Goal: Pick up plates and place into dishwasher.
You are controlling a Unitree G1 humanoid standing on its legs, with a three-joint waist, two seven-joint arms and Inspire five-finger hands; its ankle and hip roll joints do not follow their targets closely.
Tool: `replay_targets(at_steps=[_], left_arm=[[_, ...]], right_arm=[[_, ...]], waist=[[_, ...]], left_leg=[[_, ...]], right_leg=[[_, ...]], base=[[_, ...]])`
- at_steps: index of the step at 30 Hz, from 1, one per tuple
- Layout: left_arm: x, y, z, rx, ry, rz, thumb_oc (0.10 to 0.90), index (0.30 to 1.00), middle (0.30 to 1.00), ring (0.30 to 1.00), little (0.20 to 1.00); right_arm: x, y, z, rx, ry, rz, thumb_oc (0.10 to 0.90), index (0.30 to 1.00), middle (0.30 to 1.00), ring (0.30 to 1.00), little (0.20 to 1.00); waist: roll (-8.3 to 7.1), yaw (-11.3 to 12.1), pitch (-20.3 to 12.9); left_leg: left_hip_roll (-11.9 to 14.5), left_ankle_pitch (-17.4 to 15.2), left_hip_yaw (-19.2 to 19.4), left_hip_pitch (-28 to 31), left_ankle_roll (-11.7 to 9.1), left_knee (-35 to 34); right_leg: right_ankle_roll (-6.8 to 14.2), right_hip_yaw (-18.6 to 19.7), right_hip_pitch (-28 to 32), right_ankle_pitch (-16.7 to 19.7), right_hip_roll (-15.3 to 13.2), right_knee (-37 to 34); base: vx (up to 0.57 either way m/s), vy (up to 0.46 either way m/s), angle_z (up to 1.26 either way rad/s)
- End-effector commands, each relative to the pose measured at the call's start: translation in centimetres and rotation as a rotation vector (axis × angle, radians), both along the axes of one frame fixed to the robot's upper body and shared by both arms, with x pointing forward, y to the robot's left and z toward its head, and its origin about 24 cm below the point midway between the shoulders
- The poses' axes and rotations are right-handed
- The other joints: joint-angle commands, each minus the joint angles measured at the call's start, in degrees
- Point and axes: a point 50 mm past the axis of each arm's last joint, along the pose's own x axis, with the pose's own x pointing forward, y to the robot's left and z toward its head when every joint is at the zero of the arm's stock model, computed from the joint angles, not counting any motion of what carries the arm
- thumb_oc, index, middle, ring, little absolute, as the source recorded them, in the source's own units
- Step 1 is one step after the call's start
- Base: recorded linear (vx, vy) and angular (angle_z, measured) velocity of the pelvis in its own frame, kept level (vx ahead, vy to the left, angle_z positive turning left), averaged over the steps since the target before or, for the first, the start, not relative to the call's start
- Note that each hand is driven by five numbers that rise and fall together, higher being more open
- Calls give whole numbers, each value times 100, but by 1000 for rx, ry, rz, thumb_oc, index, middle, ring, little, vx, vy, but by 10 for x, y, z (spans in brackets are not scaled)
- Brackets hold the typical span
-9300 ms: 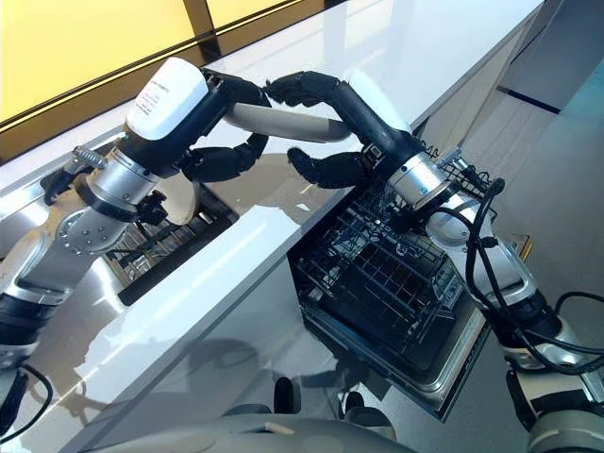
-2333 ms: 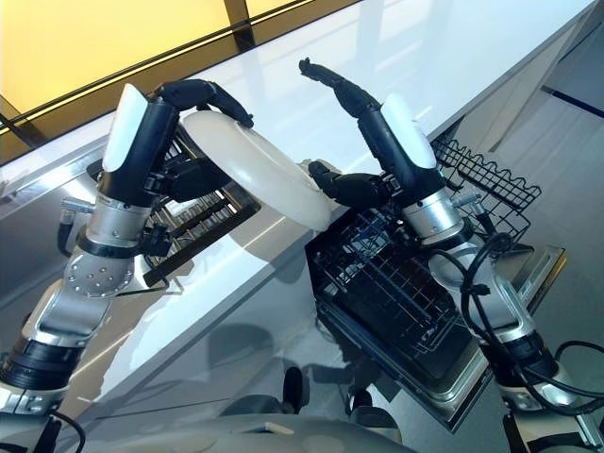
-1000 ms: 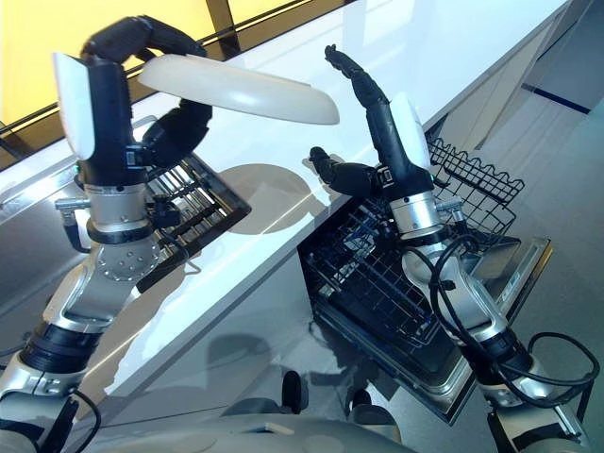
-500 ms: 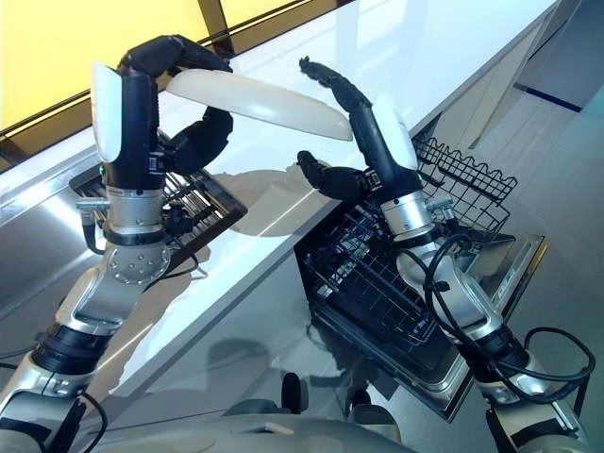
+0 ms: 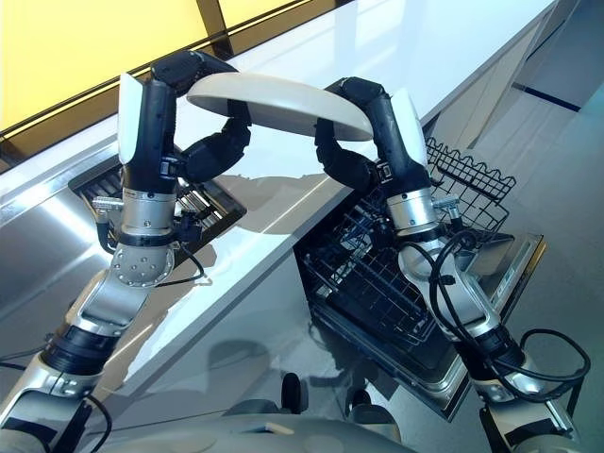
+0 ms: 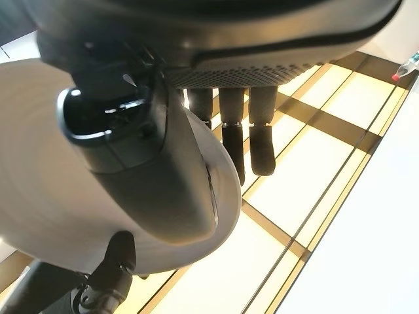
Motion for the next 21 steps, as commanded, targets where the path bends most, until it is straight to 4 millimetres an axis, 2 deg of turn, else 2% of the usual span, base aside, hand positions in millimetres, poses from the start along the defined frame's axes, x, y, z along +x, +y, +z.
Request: replay_targets(at_steps=[1, 2, 3, 4, 5, 6, 10, 13, 16, 20, 21], left_arm=[[-4, -23, 23, -147, -63, -288, 174, 364, 364, 364, 274], [-1, -24, 19, -191, -12, -325, 289, 462, 462, 462, 389], [2, -25, 14, -254, 61, -383, 608, 735, 735, 735, 708], [5, -25, 9, -306, 118, -420, 800, 900, 900, 900, 900], [10, -28, -2, -420, 228, -503, 800, 900, 900, 900, 900], [10, -29, -4, -434, 247, -519, 800, 900, 900, 900, 900], [16, -39, -33, -725, 465, -685, 800, 900, 900, 900, 900], [16, -38, -50, -868, 541, -747, 800, 900, 900, 900, 900], [12, -28, -64, -956, 555, -718, 800, 900, 900, 900, 900], [3, 3, -78, -927, 525, -570, 800, 900, 900, 900, 900], [-1, 15, -81, -906, 504, -496, 800, 900, 900, 900, 900]], right_arm=[[-14, 19, 38, 96, -229, 139, 100, 300, 300, 300, 200], [-13, 18, 37, 101, -230, 134, 100, 300, 300, 300, 200], [-13, 18, 36, 105, -228, 126, 100, 300, 300, 300, 200], [-12, 18, 36, 107, -227, 121, 100, 300, 300, 300, 200], [-11, 16, 35, 113, -228, 108, 100, 300, 300, 300, 200], [-11, 16, 34, 113, -228, 105, 100, 300, 300, 300, 200], [-8, 11, 33, 144, -236, 46, 100, 300, 300, 300, 200], [-6, -2, 30, 178, -243, -27, 100, 300, 300, 300, 200], [-7, -22, 23, 232, -230, -116, 100, 300, 300, 300, 200], [-16, -54, 11, 290, -196, -220, 100, 300, 300, 300, 200], [-20, -63, 4, 306, -175, -242, 100, 300, 300, 300, 200]], waist=[[14, -14, -533], [13, -16, -529], [14, -18, -527], [18, -23, -525], [23, -30, -514], [25, -31, -514], [36, -54, -475], [33, -66, -457], [27, -76, -449], [29, -103, -427], [30, -110, -415]], left_leg=[[-256, -1238, 102, 414, 120, 272], [-257, -1239, 104, 413, 123, 279], [-252, -1237, 106, 417, 126, 279], [-248, -1232, 109, 420, 128, 277], [-242, -1231, 111, 417, 137, 285], [-242, -1232, 110, 417, 139, 286], [-227, -1246, 115, 421, 162, 337], [-225, -1260, 138, 437, 174, 343], [-218, -1266, 173, 446, 181, 331], [-197, -1262, 203, 418, 203, 338], [-193, -1265, 217, 408, 211, 349]], right_leg=[[56, -79, -412, -655, 431, 836], [57, -74, -415, -653, 433, 842], [56, -69, -419, -653, 435, 850], [53, -63, -420, -652, 437, 854], [50, -56, -425, -657, 439, 875], [50, -55, -427, -660, 439, 880], [34, -31, -446, -686, 438, 968], [31, -32, -437, -667, 440, 947], [29, -30, -420, -647, 445, 908], [27, 6, -478, -686, 442, 992], [29, 14, -502, -695, 440, 1027]], base=[[0, 0, 0], [0, 0, 0], [0, 0, 0], [0, 0, 0], [0, 0, 0], [0, 0, 0], [0, 0, 0], [0, 0, 0], [0, 0, 0], [1, -6, -6], [-7, 6, -4]])
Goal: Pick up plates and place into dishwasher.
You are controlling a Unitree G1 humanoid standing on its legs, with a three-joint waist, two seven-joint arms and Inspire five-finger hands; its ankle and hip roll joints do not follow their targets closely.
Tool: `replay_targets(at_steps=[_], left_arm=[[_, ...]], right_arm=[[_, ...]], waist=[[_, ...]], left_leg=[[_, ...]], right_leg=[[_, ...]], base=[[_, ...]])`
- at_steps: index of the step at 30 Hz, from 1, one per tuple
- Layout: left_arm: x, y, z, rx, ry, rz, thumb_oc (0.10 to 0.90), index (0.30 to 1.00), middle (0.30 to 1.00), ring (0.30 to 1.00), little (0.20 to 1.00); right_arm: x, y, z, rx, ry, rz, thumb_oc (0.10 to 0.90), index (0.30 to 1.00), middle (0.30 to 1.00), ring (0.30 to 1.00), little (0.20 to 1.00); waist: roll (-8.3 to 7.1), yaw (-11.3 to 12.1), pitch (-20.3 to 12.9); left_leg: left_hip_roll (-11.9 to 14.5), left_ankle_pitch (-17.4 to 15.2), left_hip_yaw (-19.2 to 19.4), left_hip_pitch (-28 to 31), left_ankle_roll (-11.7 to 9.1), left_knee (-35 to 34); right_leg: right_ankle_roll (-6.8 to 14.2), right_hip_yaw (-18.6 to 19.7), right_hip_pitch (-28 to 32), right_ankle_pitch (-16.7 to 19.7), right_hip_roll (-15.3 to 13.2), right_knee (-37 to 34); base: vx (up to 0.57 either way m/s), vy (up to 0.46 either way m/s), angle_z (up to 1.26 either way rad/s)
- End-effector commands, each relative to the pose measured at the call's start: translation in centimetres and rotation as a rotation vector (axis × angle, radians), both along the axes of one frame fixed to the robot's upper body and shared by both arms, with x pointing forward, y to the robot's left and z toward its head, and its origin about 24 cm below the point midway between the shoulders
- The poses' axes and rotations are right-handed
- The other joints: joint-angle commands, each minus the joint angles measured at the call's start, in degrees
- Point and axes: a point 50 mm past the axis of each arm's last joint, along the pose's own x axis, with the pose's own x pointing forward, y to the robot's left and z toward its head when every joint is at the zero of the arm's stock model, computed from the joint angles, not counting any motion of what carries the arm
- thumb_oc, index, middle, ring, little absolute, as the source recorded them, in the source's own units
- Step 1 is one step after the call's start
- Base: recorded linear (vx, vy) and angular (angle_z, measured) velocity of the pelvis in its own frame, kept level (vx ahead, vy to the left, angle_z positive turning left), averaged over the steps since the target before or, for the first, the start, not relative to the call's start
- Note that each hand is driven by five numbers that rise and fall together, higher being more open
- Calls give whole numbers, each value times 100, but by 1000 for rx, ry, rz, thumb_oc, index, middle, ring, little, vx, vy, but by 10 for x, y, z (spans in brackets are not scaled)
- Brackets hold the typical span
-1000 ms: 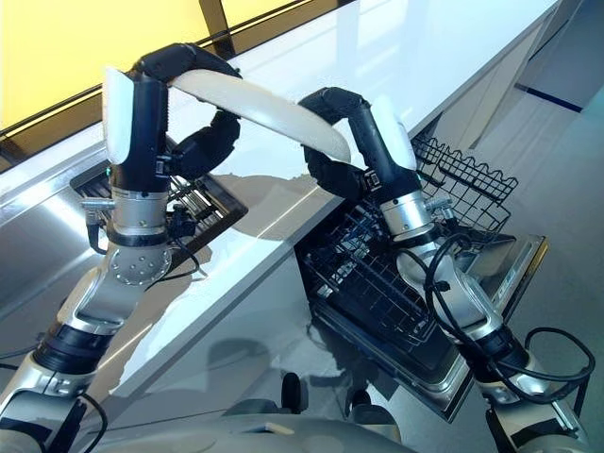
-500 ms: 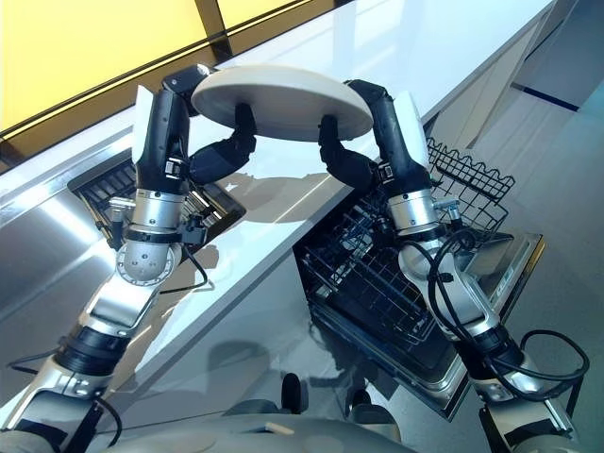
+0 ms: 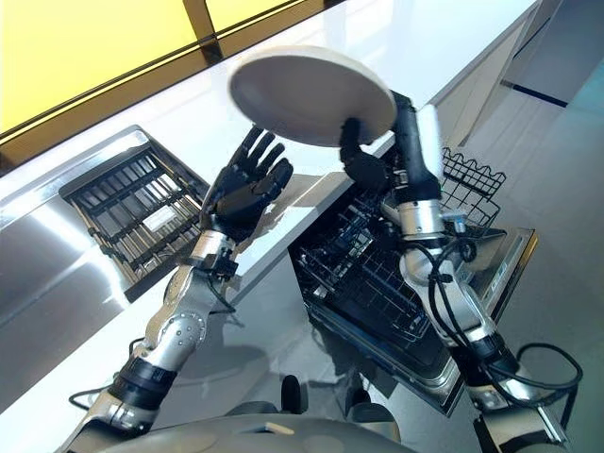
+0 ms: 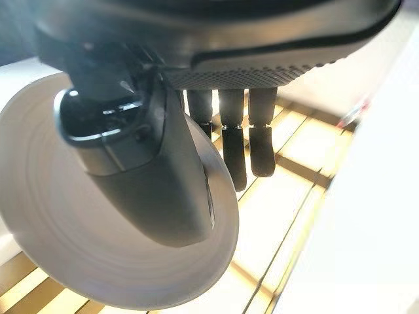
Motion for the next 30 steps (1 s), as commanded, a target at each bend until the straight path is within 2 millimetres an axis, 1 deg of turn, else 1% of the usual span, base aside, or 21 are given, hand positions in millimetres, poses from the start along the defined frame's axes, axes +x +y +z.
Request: replay_targets(at_steps=[1, 3, 4, 6, 7, 8, 10, 13, 15, 17, 20, 21, 24, 28, 30], left_arm=[[-2, 36, 20, 93, -180, 166, 800, 900, 900, 900, 900], [-9, 58, 14, 153, -167, 263, 800, 900, 900, 900, 900], [-15, 71, 9, 172, -150, 317, 800, 900, 900, 900, 900], [-24, 86, 2, 174, -121, 377, 800, 900, 900, 900, 900], [-32, 95, -4, 175, -96, 415, 800, 900, 900, 900, 900], [-36, 99, -7, 178, -84, 430, 800, 900, 900, 900, 900], [-46, 111, -15, 181, -36, 493, 800, 900, 900, 900, 900], [-56, 123, -21, 171, -6, 575, 800, 900, 900, 900, 900], [-60, 130, -21, 181, -6, 637, 800, 900, 900, 900, 900], [-63, 135, -19, 201, -15, 692, 800, 900, 900, 900, 900], [-70, 145, -10, 249, -59, 808, 800, 900, 900, 900, 900], [-74, 150, -2, 275, -94, 857, 800, 900, 900, 900, 900], [-78, 154, 15, 331, -174, 919, 800, 900, 900, 900, 900], [-82, 157, 36, 375, -283, 957, 800, 900, 900, 900, 900], [-84, 158, 50, 404, -354, 968, 800, 900, 900, 900, 900]], right_arm=[[-17, -23, 31, 124, -231, -24, 100, 300, 300, 300, 200], [-20, -35, 16, 141, -150, -57, 100, 300, 300, 300, 200], [-22, -41, 4, 132, -87, -78, 100, 300, 300, 300, 200], [-27, -48, -12, 124, 3, -109, 100, 300, 300, 300, 200], [-32, -52, -26, 117, 64, -125, 100, 300, 300, 300, 200], [-34, -54, -31, 113, 91, -134, 100, 300, 300, 300, 200], [-42, -61, -49, 119, 190, -168, 100, 300, 300, 300, 200], [-48, -66, -65, 119, 266, -202, 100, 300, 300, 300, 200], [-49, -66, -73, 67, 304, -224, 100, 300, 300, 300, 200], [-50, -67, -77, 34, 331, -240, 100, 300, 300, 300, 200], [-51, -69, -87, 16, 395, -259, 100, 300, 300, 300, 200], [-52, -71, -92, 12, 429, -269, 100, 300, 300, 300, 200], [-53, -72, -100, -17, 490, -299, 100, 300, 300, 300, 200], [-52, -72, -108, -55, 559, -322, 100, 300, 300, 300, 200], [-50, -70, -112, -106, 587, -336, 100, 300, 300, 300, 200]], waist=[[36, -10, -415], [32, -32, -388], [24, -42, -370], [8, -49, -359], [1, -56, -350], [-5, -58, -355], [-20, -61, -332], [-30, -67, -314], [-33, -63, -301], [-33, -57, -286], [-31, -34, -273], [-28, -17, -271], [-11, 11, -262], [5, 36, -257], [34, 57, -257]], left_leg=[[-227, -1212, 113, 354, 186, 358], [-229, -1220, 129, 353, 197, 366], [-228, -1224, 149, 343, 194, 374], [-233, -1224, 171, 352, 197, 358], [-232, -1218, 187, 355, 193, 337], [-232, -1217, 194, 357, 193, 331], [-230, -1210, 202, 352, 194, 312], [-233, -1195, 188, 338, 199, 292], [-235, -1180, 177, 336, 195, 271], [-234, -1160, 169, 340, 190, 239], [-233, -1127, 155, 331, 170, 195], [-232, -1112, 140, 322, 161, 175], [-238, -1093, 111, 298, 150, 162], [-248, -1078, 92, 276, 142, 149], [-250, -1065, 83, 259, 133, 145]], right_leg=[[35, -73, -517, -702, 440, 1035], [44, -69, -536, -698, 435, 1046], [51, -75, -546, -681, 428, 1030], [56, -82, -532, -657, 424, 978], [64, -84, -533, -639, 423, 946], [70, -87, -531, -633, 421, 935], [77, -91, -530, -626, 412, 915], [86, -92, -554, -625, 400, 925], [98, -102, -558, -613, 389, 917], [106, -118, -561, -600, 380, 905], [125, -151, -558, -581, 357, 872], [134, -172, -563, -579, 345, 861], [142, -199, -587, -580, 326, 864], [148, -230, -595, -574, 307, 841], [155, -251, -605, -579, 293, 848]], base=[[0, 0, 0], [-4, 14, -8], [-9, 20, -11], [-7, 15, -11], [-5, 7, -13], [-6, 6, -11], [-12, 4, -10], [-20, 9, -11], [-8, 8, -3], [0, 0, 0], [0, 0, 0], [-7, 10, 3], [-13, 12, 4], [-14, 10, 7], [-18, 15, 9]])
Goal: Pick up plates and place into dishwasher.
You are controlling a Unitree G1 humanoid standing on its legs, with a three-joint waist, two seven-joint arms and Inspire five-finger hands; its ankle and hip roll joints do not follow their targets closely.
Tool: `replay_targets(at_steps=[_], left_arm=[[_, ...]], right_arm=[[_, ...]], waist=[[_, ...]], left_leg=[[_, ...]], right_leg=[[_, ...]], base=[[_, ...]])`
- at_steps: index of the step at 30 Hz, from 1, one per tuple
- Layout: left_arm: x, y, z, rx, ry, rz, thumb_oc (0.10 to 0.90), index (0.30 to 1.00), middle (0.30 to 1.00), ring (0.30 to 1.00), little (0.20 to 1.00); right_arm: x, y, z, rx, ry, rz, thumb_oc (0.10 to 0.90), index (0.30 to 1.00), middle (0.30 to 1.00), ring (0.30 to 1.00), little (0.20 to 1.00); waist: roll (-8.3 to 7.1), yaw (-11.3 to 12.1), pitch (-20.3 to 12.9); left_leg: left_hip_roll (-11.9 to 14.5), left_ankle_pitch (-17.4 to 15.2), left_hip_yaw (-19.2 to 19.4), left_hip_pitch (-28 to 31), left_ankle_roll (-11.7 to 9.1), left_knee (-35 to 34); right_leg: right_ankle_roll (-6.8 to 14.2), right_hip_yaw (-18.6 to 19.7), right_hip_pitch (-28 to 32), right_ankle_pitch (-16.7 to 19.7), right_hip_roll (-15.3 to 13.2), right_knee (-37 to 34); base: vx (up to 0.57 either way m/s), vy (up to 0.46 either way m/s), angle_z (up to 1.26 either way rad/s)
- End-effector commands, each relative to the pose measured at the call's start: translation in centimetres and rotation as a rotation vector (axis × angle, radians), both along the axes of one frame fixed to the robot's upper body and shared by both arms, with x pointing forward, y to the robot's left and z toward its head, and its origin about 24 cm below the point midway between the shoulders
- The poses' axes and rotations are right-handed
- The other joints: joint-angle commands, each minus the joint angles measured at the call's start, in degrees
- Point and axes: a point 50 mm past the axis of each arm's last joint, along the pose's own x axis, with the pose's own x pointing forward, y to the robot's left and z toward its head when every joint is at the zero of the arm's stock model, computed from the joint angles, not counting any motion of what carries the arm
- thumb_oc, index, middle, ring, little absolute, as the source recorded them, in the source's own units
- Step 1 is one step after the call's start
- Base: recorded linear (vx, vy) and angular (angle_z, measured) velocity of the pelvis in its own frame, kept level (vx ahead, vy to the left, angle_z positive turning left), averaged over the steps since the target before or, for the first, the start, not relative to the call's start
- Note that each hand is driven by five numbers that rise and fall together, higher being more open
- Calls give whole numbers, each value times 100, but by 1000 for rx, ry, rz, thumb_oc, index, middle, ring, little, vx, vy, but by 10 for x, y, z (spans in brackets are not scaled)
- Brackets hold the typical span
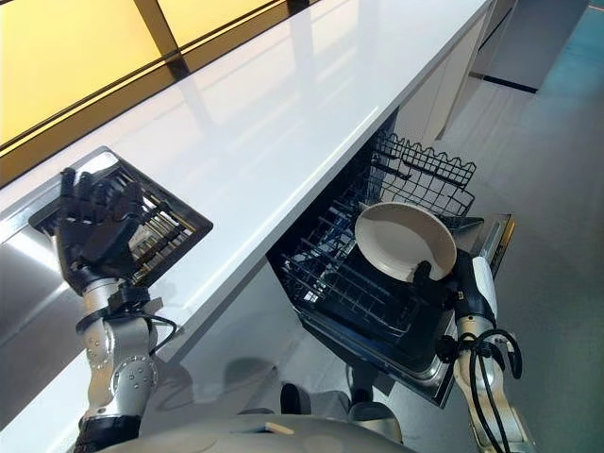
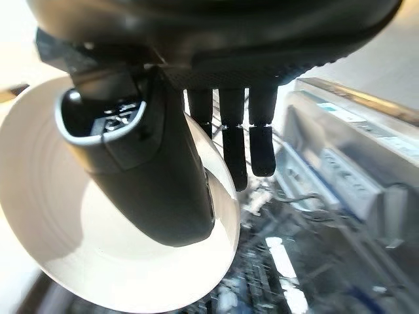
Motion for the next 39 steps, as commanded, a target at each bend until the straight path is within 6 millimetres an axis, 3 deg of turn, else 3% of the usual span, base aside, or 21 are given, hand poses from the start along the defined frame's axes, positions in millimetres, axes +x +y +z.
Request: replay_targets(at_steps=[1, 3, 15, 16, 18, 19, 20, 26, 29, 32, 39], left_arm=[[-22, 46, 63, 394, -188, 169, 800, 900, 900, 900, 900], [-20, 44, 78, 433, -240, 158, 800, 900, 900, 900, 900], [-11, 38, 108, 574, -261, 104, 800, 900, 900, 900, 900], [-10, 39, 111, 586, -261, 105, 800, 900, 900, 900, 900], [-9, 41, 117, 606, -262, 109, 800, 900, 900, 900, 900], [-9, 41, 119, 608, -264, 108, 800, 900, 900, 900, 900], [-9, 42, 120, 613, -268, 109, 800, 900, 900, 900, 900], [-10, 43, 125, 617, -276, 130, 800, 900, 900, 900, 900], [-13, 46, 123, 617, -268, 146, 800, 900, 900, 900, 900], [-15, 49, 122, 623, -257, 162, 800, 900, 900, 900, 900], [-18, 58, 108, 603, -218, 199, 800, 900, 900, 900, 900]], right_arm=[[31, 5, 34, -129, -167, 49, 100, 300, 300, 300, 200], [34, 8, 32, -197, -134, 55, 100, 300, 300, 300, 200], [42, 12, 26, -452, 15, 147, 114, 312, 312, 312, 214], [42, 13, 24, -466, 31, 160, 224, 406, 406, 406, 324], [43, 16, 22, -480, 62, 191, 353, 516, 516, 516, 453], [43, 16, 21, -483, 70, 197, 547, 684, 684, 684, 647], [43, 18, 19, -482, 78, 211, 800, 900, 900, 900, 900], [44, 26, 25, -431, 37, 245, 800, 900, 900, 900, 900], [46, 29, 37, -381, -37, 245, 800, 900, 900, 900, 900], [49, 31, 58, -250, -165, 246, 800, 900, 900, 900, 900], [48, 26, 98, 283, -545, 145, 800, 900, 900, 900, 900]], waist=[[-98, 292, -170], [-61, 313, -171], [-4, 353, -210], [-3, 356, -220], [0, 367, -233], [-4, 368, -235], [-4, 367, -235], [-9, 375, -239], [-9, 371, -234], [-8, 356, -232], [46, 299, -228]], left_leg=[[-422, -988, 37, 292, 269, 166], [-425, -982, 19, 290, 265, 157], [-420, -967, -31, 273, 253, 158], [-420, -966, -35, 268, 250, 157], [-418, -958, -52, 264, 244, 156], [-416, -954, -55, 264, 241, 155], [-412, -948, -60, 266, 237, 153], [-402, -931, -103, 254, 214, 148], [-394, -923, -110, 258, 201, 140], [-375, -912, -110, 251, 190, 135], [-366, -937, -53, 248, 178, 174]], right_leg=[[134, -239, -534, -558, 140, 890], [146, -271, -541, -571, 123, 913], [172, -290, -563, -609, 121, 966], [175, -285, -563, -608, 124, 959], [177, -280, -551, -607, 132, 941], [176, -279, -546, -605, 134, 935], [173, -272, -539, -602, 141, 928], [161, -257, -528, -589, 172, 877], [154, -246, -514, -585, 186, 854], [144, -232, -524, -588, 199, 862], [113, -203, -524, -593, 220, 851]], base=[[-13, 15, 7], [-14, 14, 6], [-5, -2, 8], [0, 0, 0], [0, 0, 0], [0, 0, 0], [0, 0, 0], [-12, -21, -1], [0, 0, 0], [0, 0, 0], [0, 0, 0]])
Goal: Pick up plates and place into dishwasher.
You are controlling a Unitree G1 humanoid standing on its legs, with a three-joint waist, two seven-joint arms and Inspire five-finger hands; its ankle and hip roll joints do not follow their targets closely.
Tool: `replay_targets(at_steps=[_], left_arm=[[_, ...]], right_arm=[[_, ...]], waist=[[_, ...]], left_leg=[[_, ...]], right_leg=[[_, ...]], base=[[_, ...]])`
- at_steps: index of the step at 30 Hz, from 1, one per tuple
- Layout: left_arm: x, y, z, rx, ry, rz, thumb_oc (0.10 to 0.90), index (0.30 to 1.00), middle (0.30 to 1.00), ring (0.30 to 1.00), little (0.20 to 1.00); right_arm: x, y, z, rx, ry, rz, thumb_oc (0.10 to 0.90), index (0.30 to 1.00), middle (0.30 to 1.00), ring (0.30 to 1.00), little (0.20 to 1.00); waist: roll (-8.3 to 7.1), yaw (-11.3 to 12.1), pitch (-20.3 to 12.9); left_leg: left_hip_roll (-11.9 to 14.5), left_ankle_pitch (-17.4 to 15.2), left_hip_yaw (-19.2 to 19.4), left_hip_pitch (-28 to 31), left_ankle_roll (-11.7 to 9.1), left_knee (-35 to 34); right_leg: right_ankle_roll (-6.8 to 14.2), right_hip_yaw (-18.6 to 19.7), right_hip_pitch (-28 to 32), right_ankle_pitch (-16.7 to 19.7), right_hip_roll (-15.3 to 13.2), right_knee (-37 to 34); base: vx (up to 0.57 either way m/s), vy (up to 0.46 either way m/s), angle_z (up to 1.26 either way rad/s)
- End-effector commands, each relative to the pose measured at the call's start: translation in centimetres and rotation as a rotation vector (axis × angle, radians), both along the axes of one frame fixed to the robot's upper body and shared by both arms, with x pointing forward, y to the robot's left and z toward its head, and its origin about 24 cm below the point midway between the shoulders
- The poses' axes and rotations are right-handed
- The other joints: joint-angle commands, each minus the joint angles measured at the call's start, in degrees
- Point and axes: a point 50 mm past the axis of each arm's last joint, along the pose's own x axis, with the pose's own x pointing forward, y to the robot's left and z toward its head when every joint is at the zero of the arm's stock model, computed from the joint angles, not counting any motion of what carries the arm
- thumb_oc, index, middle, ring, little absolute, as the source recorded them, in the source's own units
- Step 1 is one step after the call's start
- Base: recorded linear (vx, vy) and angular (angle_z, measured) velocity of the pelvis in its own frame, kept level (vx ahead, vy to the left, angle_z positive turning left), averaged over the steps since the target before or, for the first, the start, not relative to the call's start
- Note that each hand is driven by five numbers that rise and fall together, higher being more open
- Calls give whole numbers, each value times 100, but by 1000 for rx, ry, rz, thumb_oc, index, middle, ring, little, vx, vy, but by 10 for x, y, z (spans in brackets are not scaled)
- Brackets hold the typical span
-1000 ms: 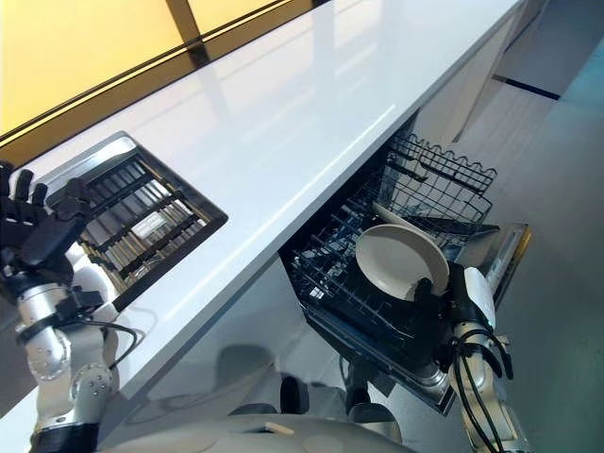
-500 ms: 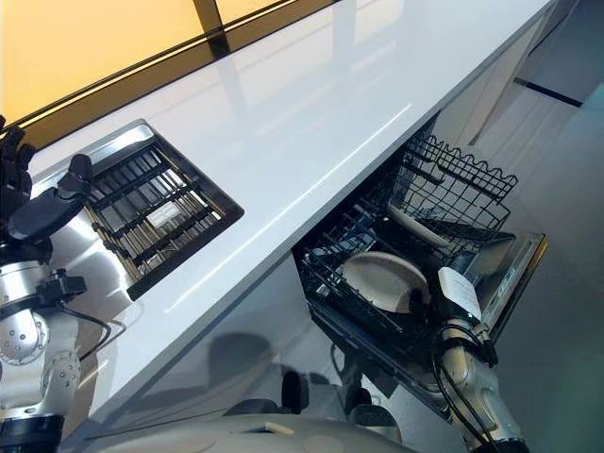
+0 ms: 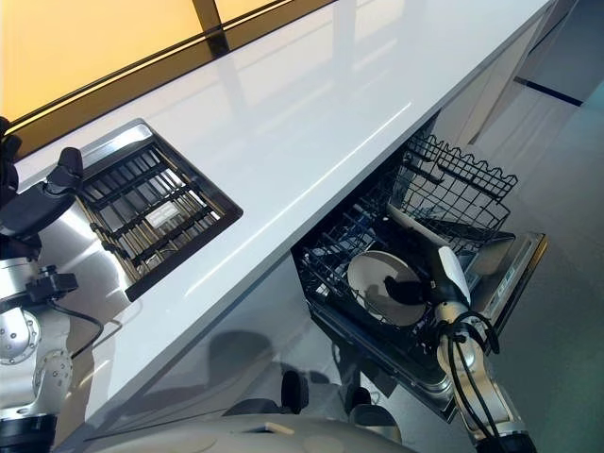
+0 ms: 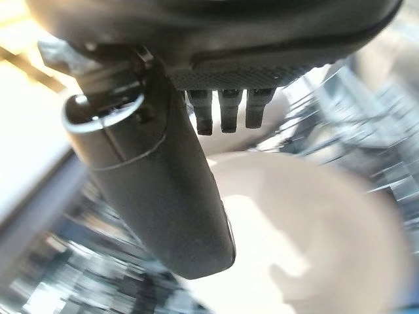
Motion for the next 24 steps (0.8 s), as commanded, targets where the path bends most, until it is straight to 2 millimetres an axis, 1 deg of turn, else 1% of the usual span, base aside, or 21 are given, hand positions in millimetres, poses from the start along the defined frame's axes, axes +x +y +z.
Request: replay_targets(at_steps=[1, 3, 6, 8, 11, 13, 17, 18, 20, 21, 22, 23, 24], left_arm=[[-9, 14, 38, 134, -201, 65, 800, 900, 900, 900, 900], [-11, 18, 35, 122, -185, 75, 800, 900, 900, 900, 900], [-12, 21, 33, 110, -174, 76, 800, 900, 900, 900, 900], [-12, 22, 30, 104, -161, 66, 800, 900, 900, 900, 900], [-8, 21, 25, 89, -133, 13, 800, 900, 900, 900, 900], [-3, 20, 21, 54, -109, -38, 800, 900, 900, 900, 900], [8, 20, 7, -45, -63, -93, 800, 900, 900, 900, 900], [11, 21, 1, -82, -45, -97, 800, 900, 900, 900, 900], [15, 22, -9, -130, -13, -101, 800, 900, 900, 900, 900], [17, 23, -18, -155, 25, -96, 800, 900, 900, 900, 900], [18, 23, -19, -156, 37, -91, 800, 900, 900, 900, 900], [19, 24, -27, -164, 86, -76, 800, 900, 900, 900, 900], [19, 24, -29, -163, 96, -72, 800, 900, 900, 900, 900]], right_arm=[[20, -7, 80, 192, -501, -41, 800, 900, 900, 900, 900], [15, -15, 85, 275, -584, -93, 800, 900, 900, 900, 900], [11, -24, 85, 337, -638, -156, 800, 900, 900, 900, 900], [8, -31, 81, 391, -659, -209, 800, 900, 900, 900, 900], [7, -40, 68, 491, -666, -302, 800, 900, 900, 900, 900], [8, -47, 58, 523, -652, -378, 800, 900, 900, 900, 900], [14, -55, 42, 585, -598, -448, 800, 900, 900, 900, 900], [17, -58, 34, 612, -551, -465, 800, 900, 900, 900, 900], [22, -65, 25, 677, -520, -502, 800, 900, 900, 900, 900], [24, -73, 17, 722, -480, -519, 800, 900, 900, 900, 900], [25, -75, 16, 730, -474, -521, 800, 900, 900, 900, 900], [27, -79, 12, 755, -440, -537, 800, 900, 900, 900, 900], [27, -80, 11, 766, -432, -540, 800, 900, 900, 900, 900]], waist=[[160, -110, -273], [178, -144, -287], [190, -176, -306], [191, -188, -309], [189, -182, -293], [194, -165, -252], [197, -119, -198], [193, -94, -188], [191, -46, -170], [179, 3, -152], [179, 15, -147], [178, 64, -120], [180, 77, -113]], left_leg=[[-238, -1003, 85, 403, 80, 150], [-236, -1011, 120, 409, 78, 155], [-233, -1016, 143, 393, 82, 177], [-228, -1027, 147, 393, 88, 198], [-215, -1036, 142, 389, 96, 223], [-207, -1038, 116, 385, 98, 255], [-204, -1059, 59, 379, 63, 334], [-208, -1074, 44, 369, 38, 379], [-212, -1086, 50, 351, -13, 456], [-214, -1109, 60, 325, -61, 547], [-213, -1114, 66, 318, -74, 567], [-207, -1123, 65, 266, -119, 668], [-204, -1125, 56, 248, -127, 692]], right_leg=[[118, -44, -448, -598, 346, 834], [111, -40, -447, -611, 351, 835], [97, -25, -463, -642, 351, 877], [86, -31, -472, -678, 345, 936], [58, -69, -488, -735, 328, 1042], [36, -115, -492, -771, 308, 1116], [-14, -226, -462, -783, 294, 1122], [-29, -247, -443, -765, 297, 1083], [-68, -304, -379, -702, 319, 936], [-85, -350, -319, -643, 337, 799], [-89, -360, -303, -628, 342, 764], [-108, -399, -272, -607, 346, 712], [-114, -406, -271, -612, 346, 716]], base=[[0, 0, 0], [0, 0, 0], [10, 6, -1], [18, -4, 0], [34, -37, 0], [30, -62, 1], [43, -75, 5], [50, -76, 13], [67, -89, 24], [71, -90, 20], [94, -116, 14], [65, -81, 8], [69, -93, 11]])
